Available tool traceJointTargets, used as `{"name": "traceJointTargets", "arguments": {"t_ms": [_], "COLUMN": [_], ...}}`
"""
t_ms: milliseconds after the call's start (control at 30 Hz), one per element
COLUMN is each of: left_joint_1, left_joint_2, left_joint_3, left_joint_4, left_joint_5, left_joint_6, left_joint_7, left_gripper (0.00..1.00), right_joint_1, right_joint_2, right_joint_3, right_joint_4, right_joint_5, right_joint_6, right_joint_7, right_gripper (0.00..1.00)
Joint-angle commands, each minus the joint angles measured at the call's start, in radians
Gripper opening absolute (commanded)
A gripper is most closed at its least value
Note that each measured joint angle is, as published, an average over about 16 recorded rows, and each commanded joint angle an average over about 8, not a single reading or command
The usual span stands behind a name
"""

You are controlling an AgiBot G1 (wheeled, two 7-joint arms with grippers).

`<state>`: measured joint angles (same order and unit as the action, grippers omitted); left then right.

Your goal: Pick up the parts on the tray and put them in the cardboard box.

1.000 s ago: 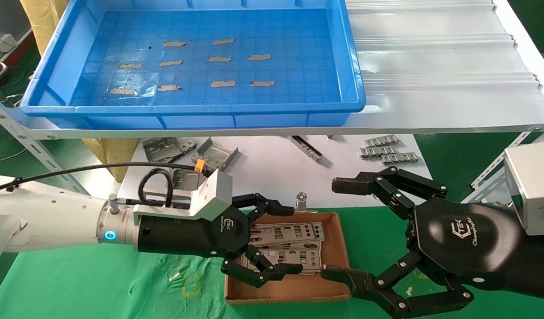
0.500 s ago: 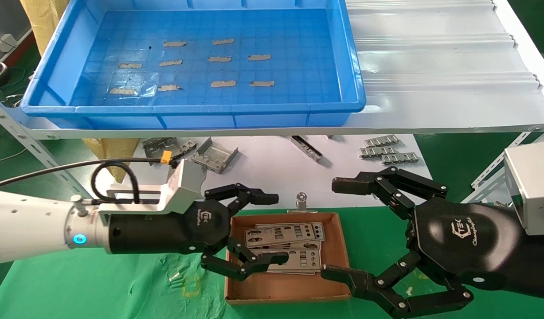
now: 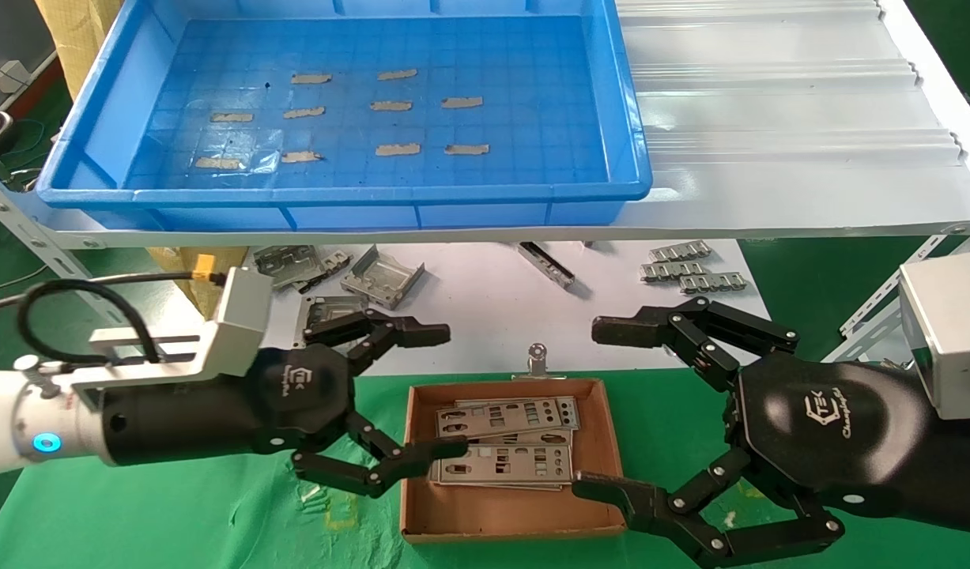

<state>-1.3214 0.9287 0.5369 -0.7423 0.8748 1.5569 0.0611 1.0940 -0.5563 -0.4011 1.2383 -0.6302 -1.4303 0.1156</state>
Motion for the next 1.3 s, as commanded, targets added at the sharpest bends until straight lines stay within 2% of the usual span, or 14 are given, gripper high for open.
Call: {"name": "traceJointTargets", "arguments": {"t_ms": [33,933,1300], "left_joint_1": [0.015,0.22,0.261], "left_joint_2": [-0.02,-0.283,-0.335], "left_joint_3": [-0.016,-0.229,-0.272], "left_joint_4": [-0.033,-0.483,-0.572], "left_joint_5": [-0.009,-0.129,-0.154], "left_joint_6": [-0.004,-0.055,-0.064], "left_joint_7": [-0.015,-0.222,-0.257], "left_gripper": [1.0,1.0,1.0], "right_joint_1": [0.0,0.0,0.0], "right_joint_2": [0.0,0.0,0.0], "right_joint_3": [0.0,0.0,0.0], "right_joint_4": [0.0,0.0,0.0], "right_joint_5": [0.0,0.0,0.0], "right_joint_6": [0.0,0.0,0.0], "right_joint_7": [0.0,0.0,0.0], "right_gripper": [1.0,1.0,1.0]}}
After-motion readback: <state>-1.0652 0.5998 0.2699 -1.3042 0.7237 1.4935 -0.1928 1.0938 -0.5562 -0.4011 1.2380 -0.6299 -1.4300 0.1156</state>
